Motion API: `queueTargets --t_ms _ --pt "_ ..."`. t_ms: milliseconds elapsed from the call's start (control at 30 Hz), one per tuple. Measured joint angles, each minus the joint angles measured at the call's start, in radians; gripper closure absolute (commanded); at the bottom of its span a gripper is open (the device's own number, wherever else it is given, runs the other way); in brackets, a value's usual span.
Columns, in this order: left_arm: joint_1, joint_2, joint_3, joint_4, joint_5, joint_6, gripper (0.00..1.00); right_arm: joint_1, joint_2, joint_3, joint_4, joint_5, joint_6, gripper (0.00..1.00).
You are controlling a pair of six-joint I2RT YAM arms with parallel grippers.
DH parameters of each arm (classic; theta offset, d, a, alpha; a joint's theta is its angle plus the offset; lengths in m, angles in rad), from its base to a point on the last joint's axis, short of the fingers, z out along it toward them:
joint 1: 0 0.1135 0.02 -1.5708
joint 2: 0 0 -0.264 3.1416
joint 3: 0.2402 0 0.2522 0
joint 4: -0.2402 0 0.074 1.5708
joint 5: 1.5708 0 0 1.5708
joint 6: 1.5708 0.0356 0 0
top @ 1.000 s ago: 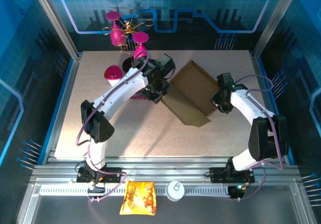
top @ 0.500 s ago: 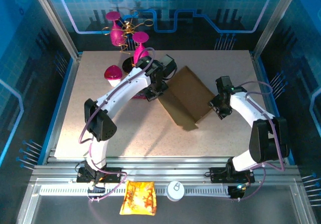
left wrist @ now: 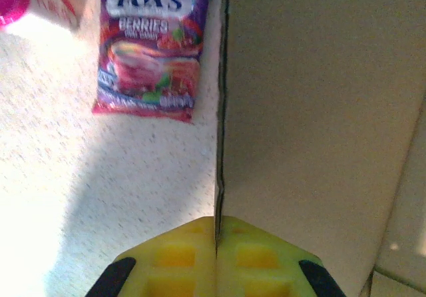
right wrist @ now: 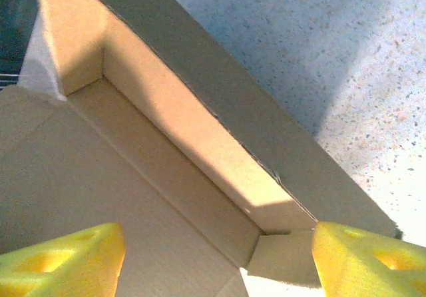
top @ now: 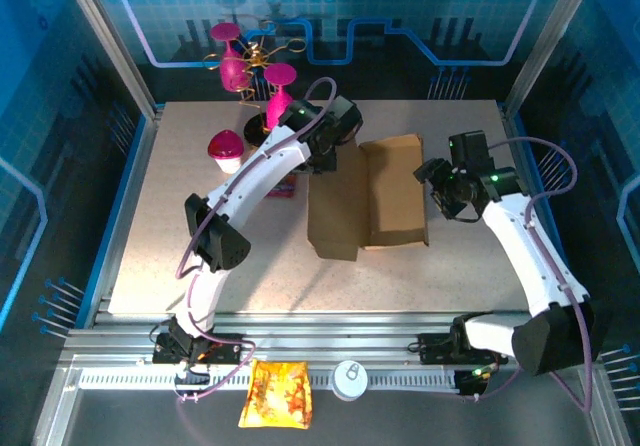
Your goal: Fold the paper box
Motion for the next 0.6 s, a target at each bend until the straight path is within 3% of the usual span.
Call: queueTargets --t_ms 133,267,433,600 --pt "0.000 0.005 0.049 0.007 -0.050 0.133 1.00 0.000 -0.023 0.022 0.004 -0.001 -0.051 0.33" --pt "-0.002 0.005 0.056 0.039 -0.086 0.294 1.00 0.000 -0.051 0.010 0.122 -0.020 -0.192 0.37" --pt "-0.014 0.005 0.055 0.063 -0.130 0.434 1.00 -0.001 -0.112 -0.125 0.447 -0.078 -0.444 0.34" --pt "-0.040 0.005 0.053 0.073 -0.179 0.521 1.00 -0.005 -0.109 -0.394 0.945 -0.201 -0.755 0.30"
